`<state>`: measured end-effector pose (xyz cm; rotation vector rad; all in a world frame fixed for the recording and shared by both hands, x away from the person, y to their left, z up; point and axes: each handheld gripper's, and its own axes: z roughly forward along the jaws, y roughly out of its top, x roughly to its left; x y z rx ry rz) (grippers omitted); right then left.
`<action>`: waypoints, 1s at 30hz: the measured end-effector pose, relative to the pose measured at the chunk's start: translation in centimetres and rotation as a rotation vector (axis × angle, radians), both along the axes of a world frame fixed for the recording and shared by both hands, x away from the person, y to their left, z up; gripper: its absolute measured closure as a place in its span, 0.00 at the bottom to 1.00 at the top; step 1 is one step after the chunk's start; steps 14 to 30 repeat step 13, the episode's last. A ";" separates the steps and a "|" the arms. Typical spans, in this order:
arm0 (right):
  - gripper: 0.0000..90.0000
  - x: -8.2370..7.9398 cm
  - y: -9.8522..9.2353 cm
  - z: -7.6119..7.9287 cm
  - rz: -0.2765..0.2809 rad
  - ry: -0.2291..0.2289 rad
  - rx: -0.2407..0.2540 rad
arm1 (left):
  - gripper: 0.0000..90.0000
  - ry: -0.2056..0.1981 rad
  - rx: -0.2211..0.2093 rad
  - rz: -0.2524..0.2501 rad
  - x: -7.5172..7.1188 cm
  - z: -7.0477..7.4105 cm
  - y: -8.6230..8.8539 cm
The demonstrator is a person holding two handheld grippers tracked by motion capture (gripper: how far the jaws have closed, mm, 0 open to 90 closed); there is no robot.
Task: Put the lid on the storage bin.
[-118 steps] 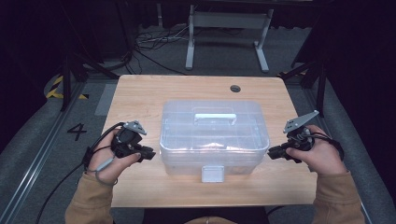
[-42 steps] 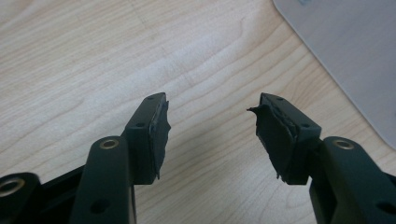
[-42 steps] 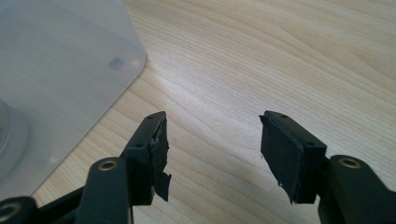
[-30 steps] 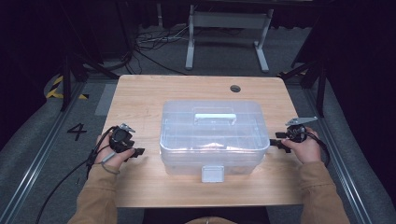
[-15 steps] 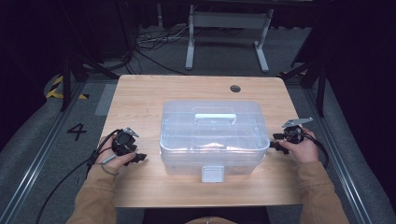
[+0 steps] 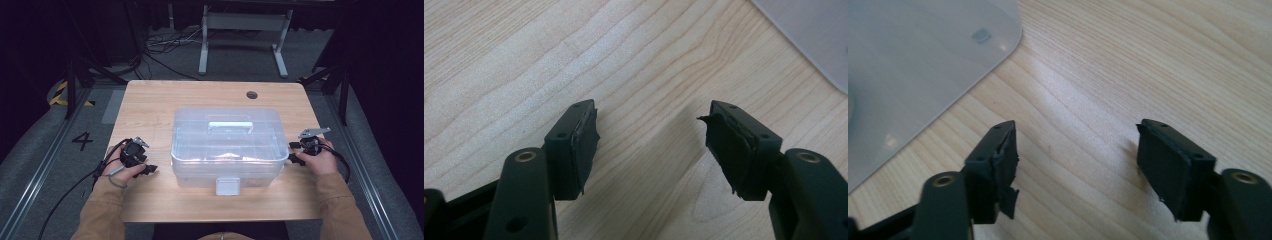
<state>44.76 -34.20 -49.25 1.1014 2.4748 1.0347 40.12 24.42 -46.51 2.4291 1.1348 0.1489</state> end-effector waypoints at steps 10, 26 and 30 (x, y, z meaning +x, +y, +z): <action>0.19 0.2 0.4 -0.6 0.051 -0.053 -0.017 | 0.42 -0.008 0.003 0.006 0.1 0.0 0.1; 0.17 0.1 0.4 -0.7 0.049 -0.058 -0.012 | 0.42 -0.008 -0.001 0.009 0.1 0.1 0.1; 0.17 0.1 0.4 -0.7 0.049 -0.058 -0.012 | 0.42 -0.008 -0.001 0.009 0.1 0.1 0.1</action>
